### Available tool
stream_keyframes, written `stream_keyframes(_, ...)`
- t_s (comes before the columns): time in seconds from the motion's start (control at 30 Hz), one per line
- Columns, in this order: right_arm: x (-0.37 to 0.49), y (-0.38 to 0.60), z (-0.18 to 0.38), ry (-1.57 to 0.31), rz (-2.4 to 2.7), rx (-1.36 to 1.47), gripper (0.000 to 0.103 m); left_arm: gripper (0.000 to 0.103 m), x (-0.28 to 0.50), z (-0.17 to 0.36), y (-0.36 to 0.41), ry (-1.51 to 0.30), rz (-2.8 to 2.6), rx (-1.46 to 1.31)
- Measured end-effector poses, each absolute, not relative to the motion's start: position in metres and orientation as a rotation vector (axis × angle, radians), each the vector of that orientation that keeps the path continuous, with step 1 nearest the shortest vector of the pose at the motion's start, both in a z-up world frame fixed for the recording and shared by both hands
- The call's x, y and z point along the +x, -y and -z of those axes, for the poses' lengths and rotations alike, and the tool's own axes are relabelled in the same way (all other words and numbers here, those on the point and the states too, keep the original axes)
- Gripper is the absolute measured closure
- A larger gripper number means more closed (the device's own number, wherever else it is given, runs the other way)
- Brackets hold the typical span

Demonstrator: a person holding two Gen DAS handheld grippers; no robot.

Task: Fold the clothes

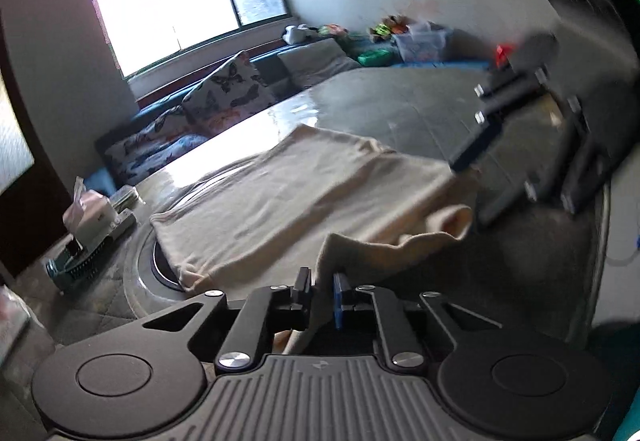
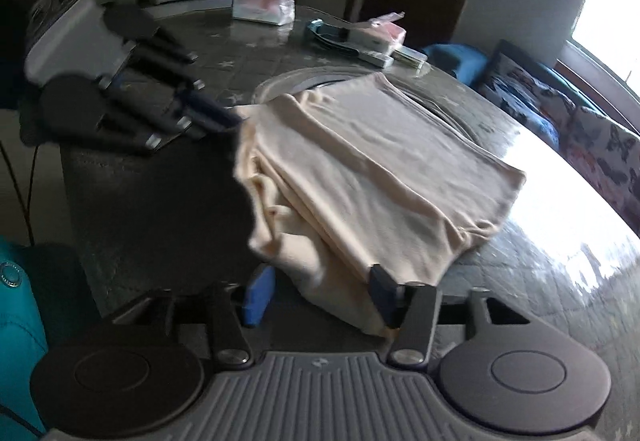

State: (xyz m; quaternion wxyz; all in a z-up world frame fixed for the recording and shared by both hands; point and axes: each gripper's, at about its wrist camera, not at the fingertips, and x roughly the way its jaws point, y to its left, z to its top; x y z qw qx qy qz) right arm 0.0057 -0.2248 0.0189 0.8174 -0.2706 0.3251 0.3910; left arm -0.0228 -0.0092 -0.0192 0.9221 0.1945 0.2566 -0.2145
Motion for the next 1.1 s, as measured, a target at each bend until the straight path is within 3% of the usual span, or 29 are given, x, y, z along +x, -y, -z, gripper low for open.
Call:
stream_keyframes(0.2,0.015,0.212,-0.011,-0.633,-0.838,-0.579,0.042,0.092,-0.002,0.008,0.002,-0.545,0.438,0.318)
stream_keyframes(0.27,0.023,0.210,-0.008,-0.646,-0.839,-0.563,0.047,0.092,0.004,0.008,0.000,-0.555,0.435,0.303)
stream_keyframes(0.43,0.047,0.212,-0.006,-0.728,-0.844,-0.454,0.077,0.088,-0.002,0.014,-0.008,-0.571,0.434,0.296)
stream_keyframes(0.53,0.058,0.219,-0.013,-0.756,-0.844,-0.373,0.086,0.084,-0.014,0.017,-0.013,-0.561,0.435,0.326)
stream_keyframes(0.57,0.061,0.221,-0.016,-0.762,-0.841,-0.350,0.087,0.074,-0.019,0.019,-0.015,-0.558,0.433,0.339)
stream_keyframes(0.63,0.066,0.223,-0.021,-0.763,-0.835,-0.319,0.088,0.065,-0.026,0.022,-0.017,-0.554,0.428,0.363)
stream_keyframes(1.0,0.071,0.219,-0.034,-0.721,-0.811,-0.278,0.091,0.066,-0.042,0.048,-0.002,-0.454,0.392,0.641)
stream_keyframes(1.1,0.071,0.220,-0.031,-0.711,-0.800,-0.267,0.092,0.079,-0.043,0.055,-0.001,-0.453,0.384,0.677)
